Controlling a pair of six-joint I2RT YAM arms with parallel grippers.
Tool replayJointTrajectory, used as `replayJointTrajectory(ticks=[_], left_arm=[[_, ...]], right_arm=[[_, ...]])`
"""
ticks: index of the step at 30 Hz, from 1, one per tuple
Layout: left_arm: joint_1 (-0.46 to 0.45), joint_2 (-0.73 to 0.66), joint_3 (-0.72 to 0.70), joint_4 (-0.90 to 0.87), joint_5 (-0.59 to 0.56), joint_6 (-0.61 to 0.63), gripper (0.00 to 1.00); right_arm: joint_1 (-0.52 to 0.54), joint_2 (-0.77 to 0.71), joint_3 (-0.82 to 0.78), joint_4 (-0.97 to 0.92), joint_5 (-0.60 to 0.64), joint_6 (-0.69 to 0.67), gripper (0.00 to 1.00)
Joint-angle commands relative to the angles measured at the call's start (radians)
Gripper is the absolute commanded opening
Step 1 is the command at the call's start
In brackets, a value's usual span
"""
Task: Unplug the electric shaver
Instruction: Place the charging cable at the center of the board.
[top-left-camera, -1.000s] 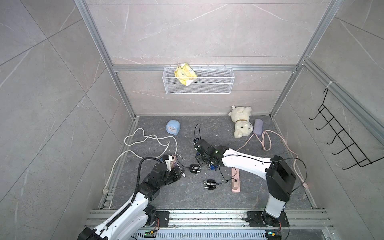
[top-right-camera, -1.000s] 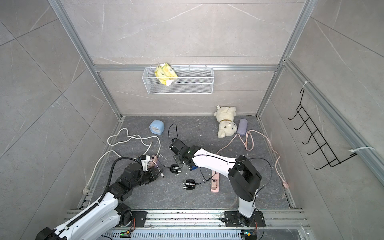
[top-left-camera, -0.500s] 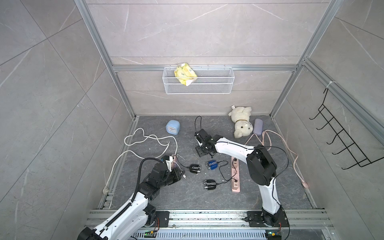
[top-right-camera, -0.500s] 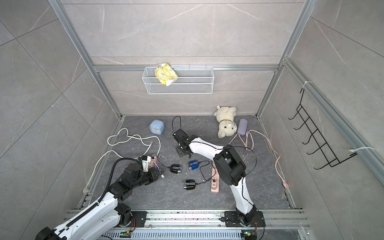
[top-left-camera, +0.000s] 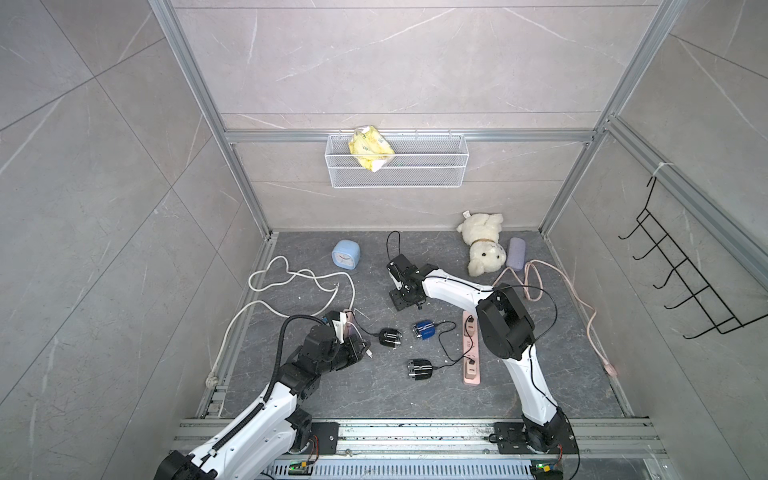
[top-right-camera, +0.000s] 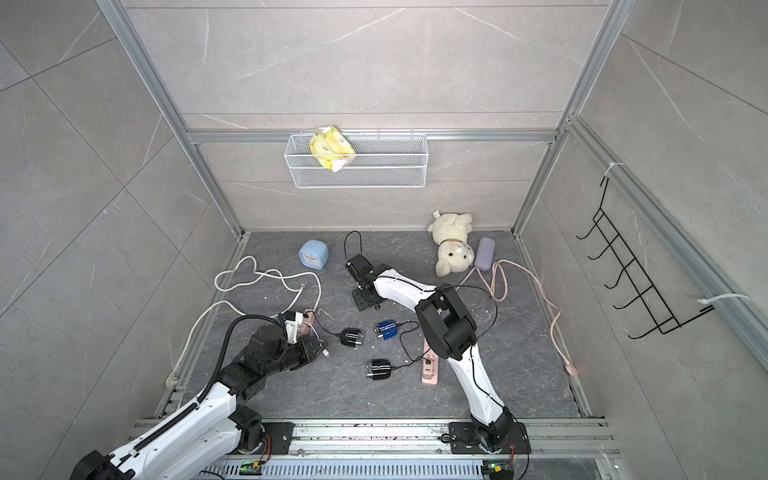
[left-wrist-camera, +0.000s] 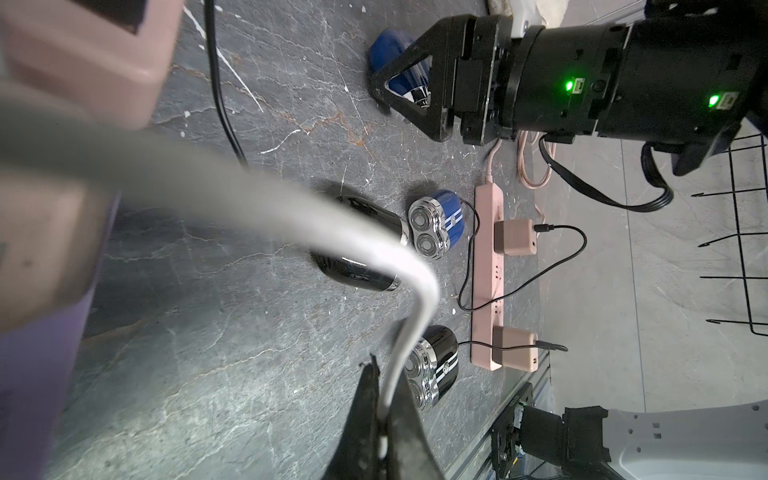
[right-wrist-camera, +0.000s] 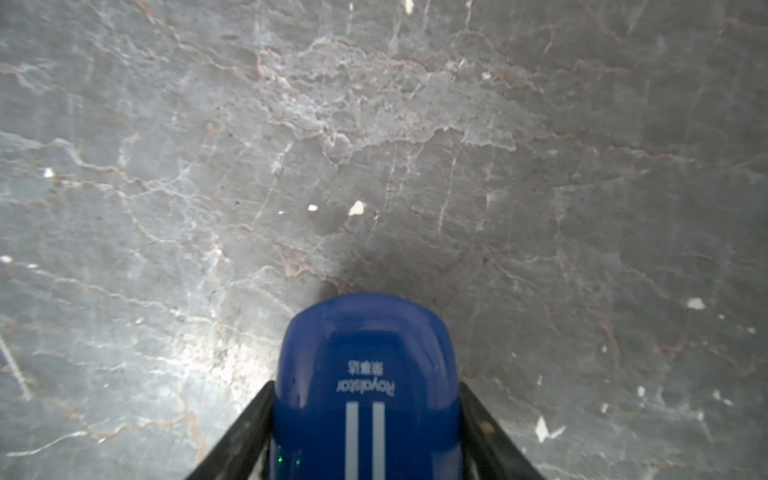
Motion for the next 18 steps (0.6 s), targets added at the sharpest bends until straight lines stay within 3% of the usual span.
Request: replayJointTrajectory(ticks=[1,13,18], left_arm=[[-0.004,0.003,0.040,-0.018,0.008,0.029,0.00],[-0.008,0.003,0.040,-0.040,0.000,0.032,0.00],[-0.007,-0.023,0.045,-0.086,-0.018,0.040,0.00]], right_arm=[[-0.006,0.027,0.030,-0.040,-0.002,-0.002,0.45],[-0.015,0.080,0.075,-0.080,-0.045,0.006,0.57],[-0.015,0.079,0.079,-0.089,-0.043,0.009,0.72]])
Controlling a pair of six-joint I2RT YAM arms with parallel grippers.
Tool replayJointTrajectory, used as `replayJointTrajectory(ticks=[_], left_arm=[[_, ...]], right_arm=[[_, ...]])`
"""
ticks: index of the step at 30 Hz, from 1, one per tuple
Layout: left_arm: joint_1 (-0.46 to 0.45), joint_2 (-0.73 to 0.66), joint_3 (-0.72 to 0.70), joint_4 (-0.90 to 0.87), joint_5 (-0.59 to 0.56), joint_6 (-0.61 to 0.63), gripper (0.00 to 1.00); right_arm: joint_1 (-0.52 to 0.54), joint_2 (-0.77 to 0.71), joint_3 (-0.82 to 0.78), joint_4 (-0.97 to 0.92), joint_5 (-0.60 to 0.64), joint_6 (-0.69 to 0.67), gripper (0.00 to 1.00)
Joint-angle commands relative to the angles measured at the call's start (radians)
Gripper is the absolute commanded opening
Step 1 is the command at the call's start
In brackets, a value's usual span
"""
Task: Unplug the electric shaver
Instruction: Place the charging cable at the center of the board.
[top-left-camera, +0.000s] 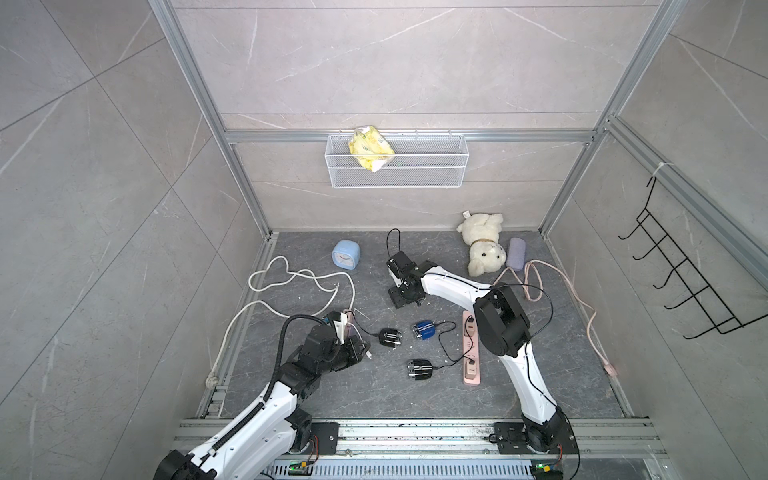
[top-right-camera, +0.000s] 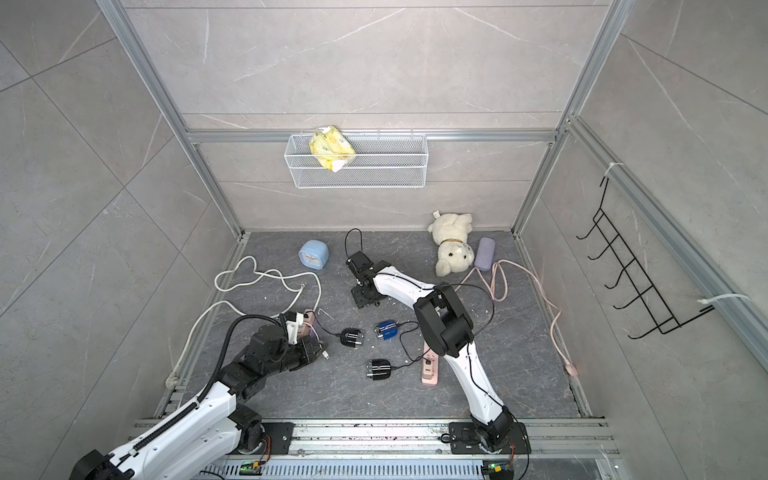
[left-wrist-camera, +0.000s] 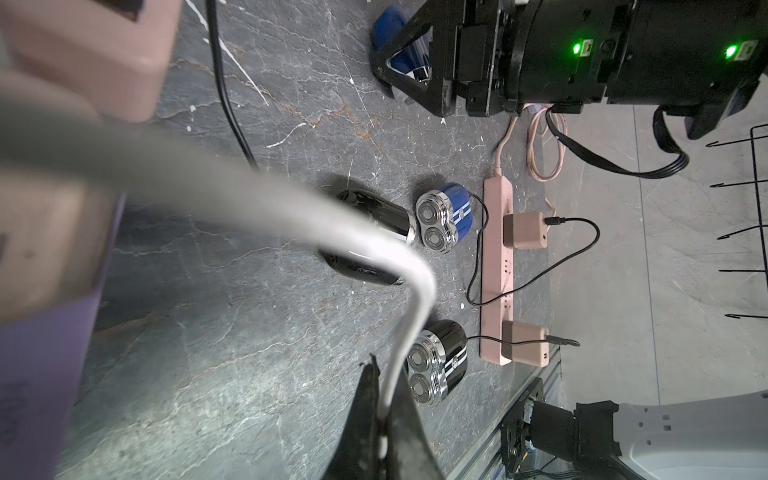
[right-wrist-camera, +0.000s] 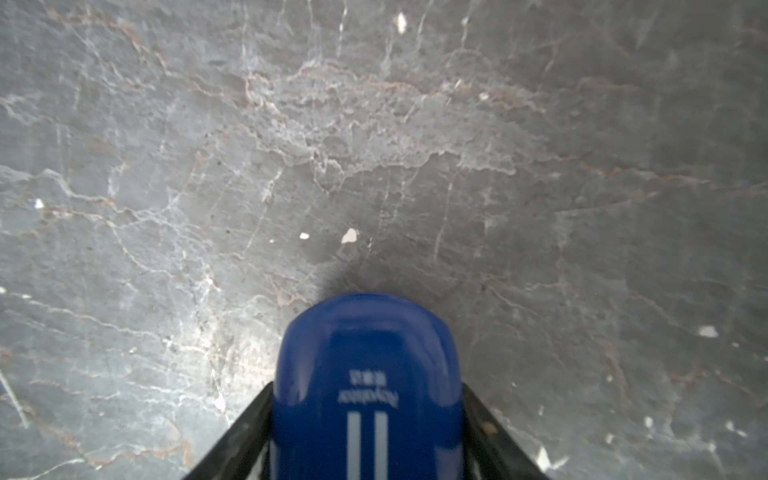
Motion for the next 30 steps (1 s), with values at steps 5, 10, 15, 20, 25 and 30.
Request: replayJointTrajectory(ticks=[5,10,15,20,25,30], left_arm=[[-0.004,-0.020,0.034,-0.050,-0.011,0.019,0.00],[-0.006,-0.006,0.037,-0.049,-0.007,0.021,0.00],[-0.016,0.016,0.058,-0.058,0.002,0.033,0.00],[-0.045,0.071,0.094,-0.079,-0.019,0.037,0.00],[-0.094,0.152,0.120,-0.088,-0.050,0.026,0.22],[-0.141,0.171,0.150,-0.129,-0.077,0.020,0.48]], right_arm=[[-0.005,0.013,0.000,-0.051,0.002,0.008,0.82],[-0.005,-0.035,-0.024,-0.037,0.020,0.012,0.85],[-0.005,-0.125,-0.074,-0.012,0.001,0.002,0.86],[-0.005,-0.232,-0.168,0.025,0.008,0.012,0.87],[-0.005,-0.310,-0.260,0.046,-0.004,0.023,0.88],[-0.003,-0.365,-0.345,0.076,-0.023,0.008,0.88]])
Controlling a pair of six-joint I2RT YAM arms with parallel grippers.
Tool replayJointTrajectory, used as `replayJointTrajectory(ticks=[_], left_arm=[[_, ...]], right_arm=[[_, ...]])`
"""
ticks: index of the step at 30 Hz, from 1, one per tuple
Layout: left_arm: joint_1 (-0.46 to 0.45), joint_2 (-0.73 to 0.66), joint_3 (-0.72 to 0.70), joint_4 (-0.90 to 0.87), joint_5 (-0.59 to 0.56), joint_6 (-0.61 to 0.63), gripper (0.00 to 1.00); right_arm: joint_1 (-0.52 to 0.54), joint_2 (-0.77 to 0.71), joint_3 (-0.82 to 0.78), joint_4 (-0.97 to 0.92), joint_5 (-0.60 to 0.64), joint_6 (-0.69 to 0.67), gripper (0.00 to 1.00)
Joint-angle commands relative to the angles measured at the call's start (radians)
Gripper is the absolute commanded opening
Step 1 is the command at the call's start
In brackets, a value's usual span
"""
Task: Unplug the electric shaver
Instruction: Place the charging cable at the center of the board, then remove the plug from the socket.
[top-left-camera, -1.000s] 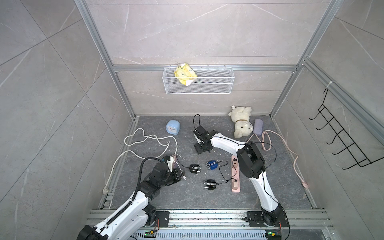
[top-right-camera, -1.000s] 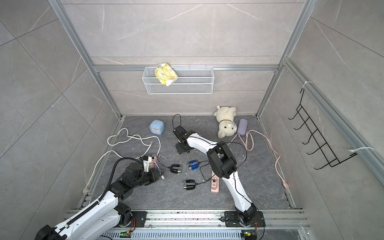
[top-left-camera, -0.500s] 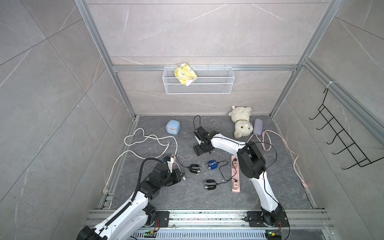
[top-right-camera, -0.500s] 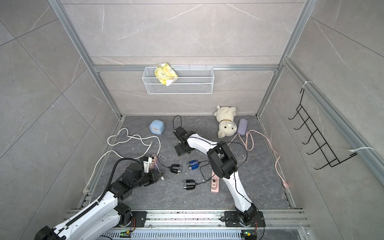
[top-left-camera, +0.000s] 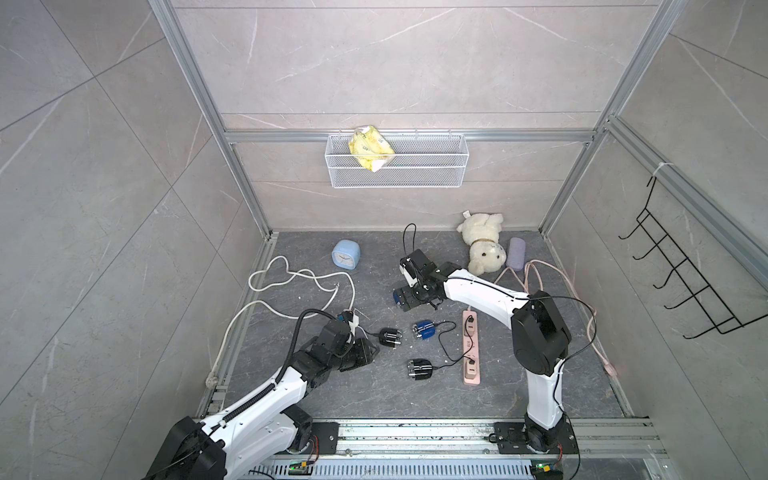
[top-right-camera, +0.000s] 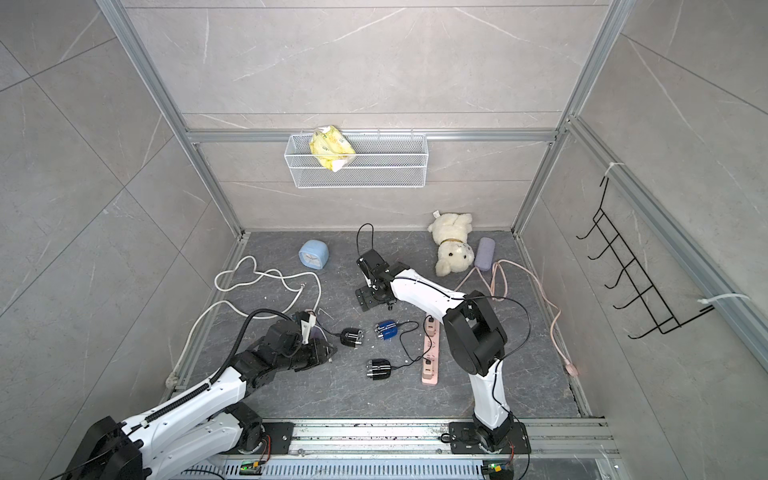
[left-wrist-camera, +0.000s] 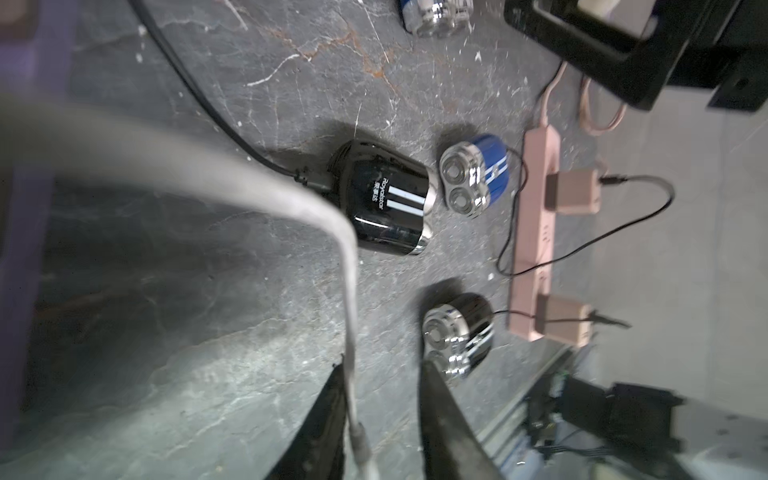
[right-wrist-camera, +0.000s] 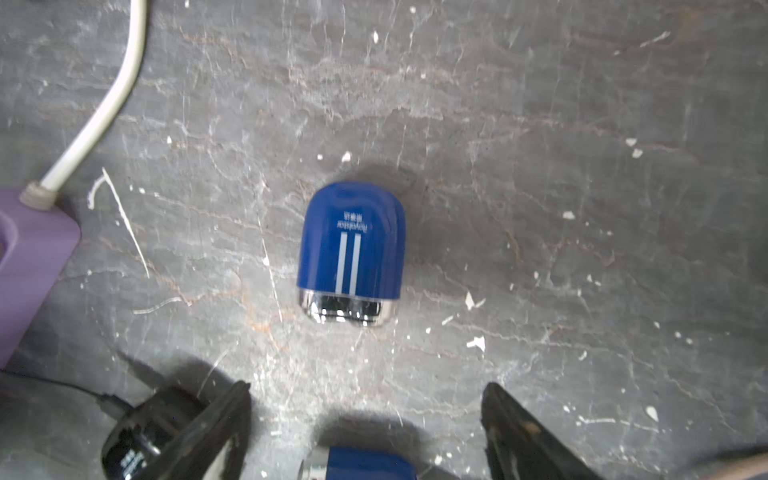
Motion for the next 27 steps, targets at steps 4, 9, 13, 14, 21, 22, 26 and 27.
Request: replayJointTrajectory(ticks=[4,9,13,14,21,22,26,27], left_arm=[[-0.036,-0.034,0.085,-0.132,-0.064,0.022,0.55],[-0.045,-0.072,0.117,-0.232,-0.096,0.025,0.68],[-0.048,-0.097,0.142,-0.276,-0.104,0.016,0.99],[-0.049,-0.101,0.149,-0.279,-0.102,0.016,0.99],[-0.067,-0.088,0.203,-0.355,-0.129,0.008,0.99],[-0.073,-0.087,0.216,-0.381,-0.145,0.002,0.99],[-0.094,-0.092,0.272,-0.487,-0.226,-0.026,0.99],[-0.098,-0.101,0.282,-0.506,-0.253,-0.032,0.99]], right_arm=[[-0.002,-0.072,-0.096,0.043,-0.030,-0.006,0.88],[0.008,-0.136,-0.159,0.108,-0.081,-0.017,0.88],[0.020,-0.185,-0.193,0.140,-0.088,-0.038,0.88],[0.023,-0.192,-0.198,0.141,-0.087,-0.041,0.88],[0.066,-0.239,-0.240,0.170,-0.102,-0.076,0.88],[0.074,-0.244,-0.247,0.177,-0.109,-0.081,0.88],[0.111,-0.259,-0.292,0.237,-0.110,-0.104,0.88],[0.123,-0.268,-0.310,0.266,-0.115,-0.111,0.88]])
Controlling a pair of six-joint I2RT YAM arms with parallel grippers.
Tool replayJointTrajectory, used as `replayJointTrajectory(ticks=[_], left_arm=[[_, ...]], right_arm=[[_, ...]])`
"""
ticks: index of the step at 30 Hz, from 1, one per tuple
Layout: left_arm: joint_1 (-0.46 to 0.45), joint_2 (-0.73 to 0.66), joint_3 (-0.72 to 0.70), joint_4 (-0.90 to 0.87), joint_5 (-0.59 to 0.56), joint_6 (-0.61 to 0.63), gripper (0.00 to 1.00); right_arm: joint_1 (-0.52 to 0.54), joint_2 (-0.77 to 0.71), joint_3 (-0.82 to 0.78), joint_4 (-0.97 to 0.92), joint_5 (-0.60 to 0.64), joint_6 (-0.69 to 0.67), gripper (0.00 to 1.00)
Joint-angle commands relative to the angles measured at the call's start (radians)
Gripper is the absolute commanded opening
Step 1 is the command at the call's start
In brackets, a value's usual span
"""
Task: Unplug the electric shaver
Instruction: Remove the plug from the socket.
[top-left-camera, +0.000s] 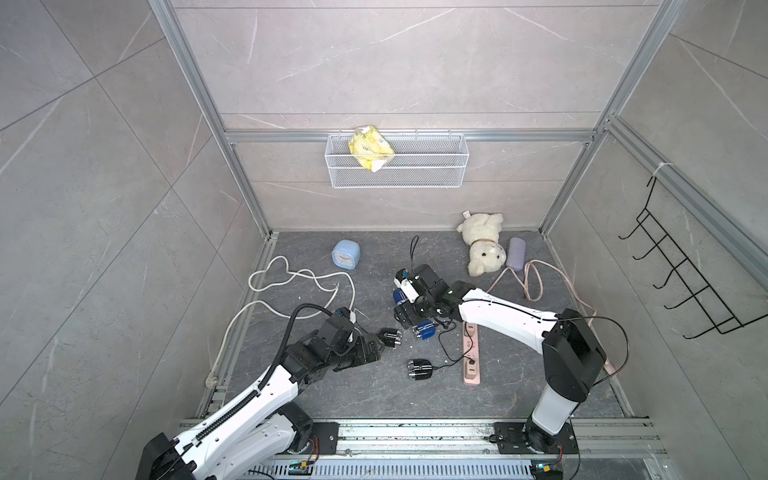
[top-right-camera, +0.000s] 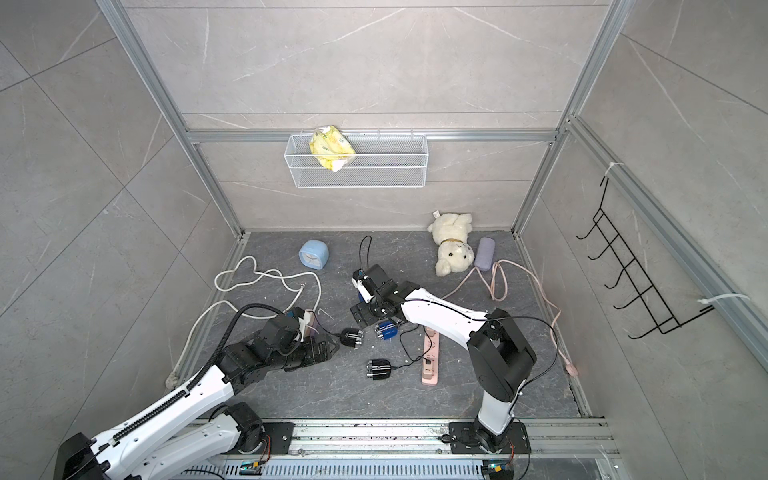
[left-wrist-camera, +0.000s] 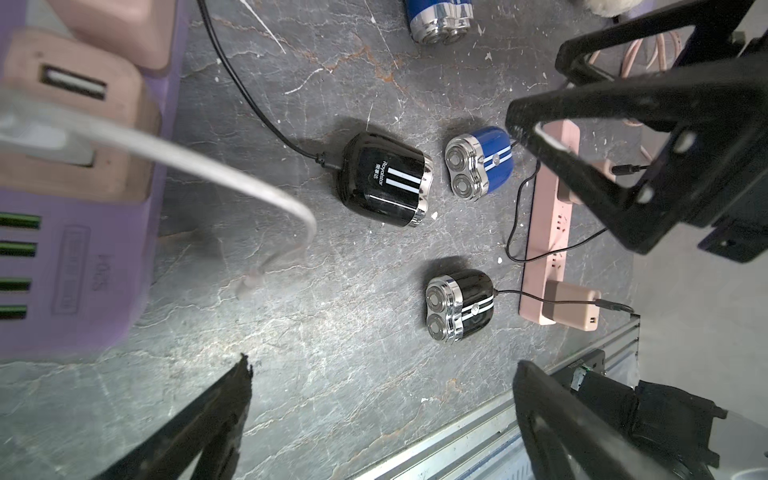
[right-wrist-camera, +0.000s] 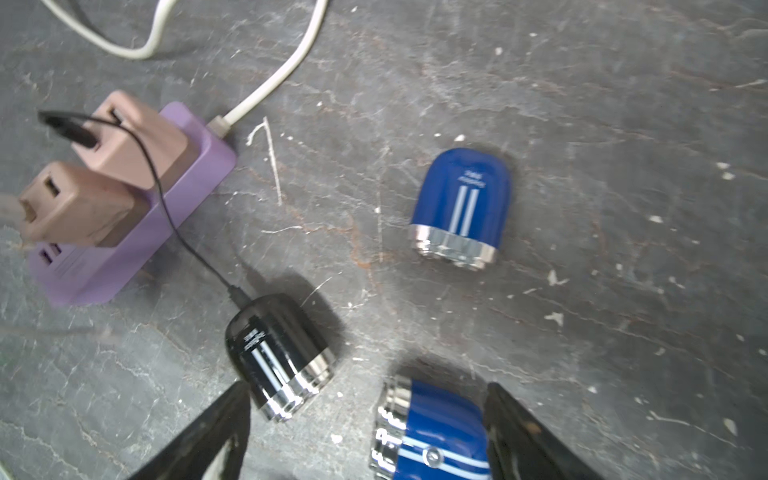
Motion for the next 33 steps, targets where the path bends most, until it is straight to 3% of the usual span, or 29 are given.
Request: replayJointTrajectory(ticks=[1,8,11,13,16,18,27,33], left_arm=[[-0.011,-0.028,0.062,-0.123,-0.100,-0.032,0.99],[-0.011,-0.168,0.017,-0.176,-0.281,-0.080,0.99],[-0.011,-0.216,-0.028,-0.168,-0.314,-0.113,0.90],[-0.010,-0.242,-0.064,-0.151,-0.323,-0.131,0.75],[-0.010,-0.267,-0.101,-0.146,-0.340,-0.145,0.28],[-0.008,-0.273,-0.123,-0.140,-0.343,-0.151,0.15],[0.003,-0.222,-0.227,-0.033,-0.360,-0.184,0.00],[0.054,-0.258,-0.330,0.083,-0.331,-0.205,0.00]], right_arm=[[0.039,-0.052,-0.061,0.098,-0.023,-0.039,0.88],[0.141,-0.103,-0.140,0.241,-0.049,-0.066,0.87],[0.167,-0.102,-0.151,0.277,-0.087,-0.059,0.86],[0.184,-0.091,-0.145,0.298,-0.104,-0.056,0.86],[0.202,-0.066,-0.122,0.319,-0.119,-0.043,0.84],[0.211,-0.056,-0.108,0.332,-0.122,-0.035,0.84],[0.251,-0.008,-0.012,0.340,-0.172,-0.088,0.84],[0.275,0.042,0.065,0.318,-0.176,-0.135,0.84]])
